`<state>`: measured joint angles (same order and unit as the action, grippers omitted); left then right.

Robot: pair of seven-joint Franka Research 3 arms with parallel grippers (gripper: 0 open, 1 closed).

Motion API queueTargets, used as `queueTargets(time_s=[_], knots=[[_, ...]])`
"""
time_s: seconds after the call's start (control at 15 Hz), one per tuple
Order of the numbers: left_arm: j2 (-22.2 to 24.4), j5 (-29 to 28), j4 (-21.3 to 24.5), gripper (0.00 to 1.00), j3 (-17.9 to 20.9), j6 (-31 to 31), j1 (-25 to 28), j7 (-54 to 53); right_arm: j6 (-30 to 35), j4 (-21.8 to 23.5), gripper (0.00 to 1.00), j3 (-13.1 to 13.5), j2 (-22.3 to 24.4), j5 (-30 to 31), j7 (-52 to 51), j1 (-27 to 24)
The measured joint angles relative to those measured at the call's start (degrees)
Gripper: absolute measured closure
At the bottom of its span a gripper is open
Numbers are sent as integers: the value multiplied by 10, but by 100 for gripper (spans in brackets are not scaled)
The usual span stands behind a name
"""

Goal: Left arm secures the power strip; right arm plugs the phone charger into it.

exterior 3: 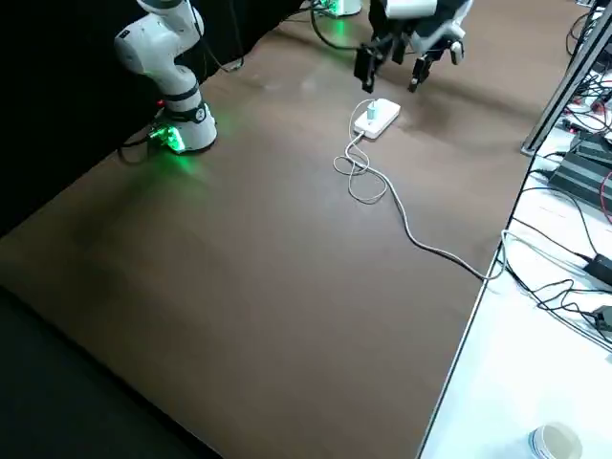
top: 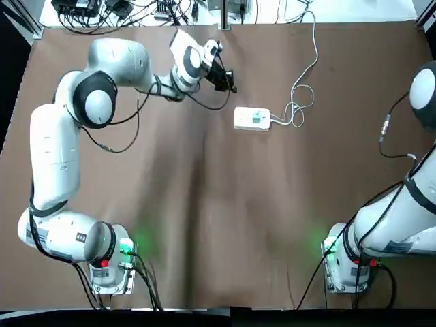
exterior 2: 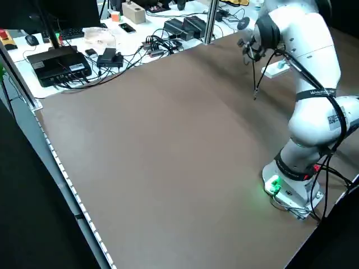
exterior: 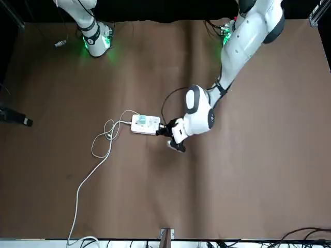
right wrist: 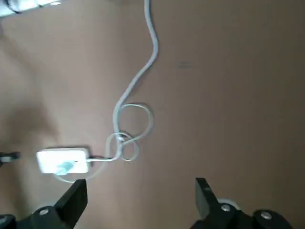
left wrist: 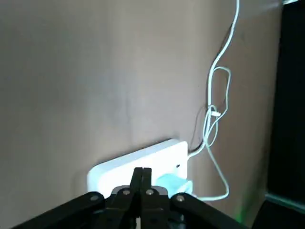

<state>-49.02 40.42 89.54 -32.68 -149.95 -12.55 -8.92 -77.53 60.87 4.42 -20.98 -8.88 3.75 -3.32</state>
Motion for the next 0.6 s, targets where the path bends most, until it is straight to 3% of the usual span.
queueTargets(time_s=[0.2,0.47,0.6], knots=[[22,-89,-36,99,32,111,6,53,-21,68,0,-3,57,54,2,29],[39,-162,-87,98,46,229,41,70,-99,211,0,-4,144,58,3,42],[55,-199,-92,93,49,269,53,76,-105,244,0,-5,170,58,3,44]])
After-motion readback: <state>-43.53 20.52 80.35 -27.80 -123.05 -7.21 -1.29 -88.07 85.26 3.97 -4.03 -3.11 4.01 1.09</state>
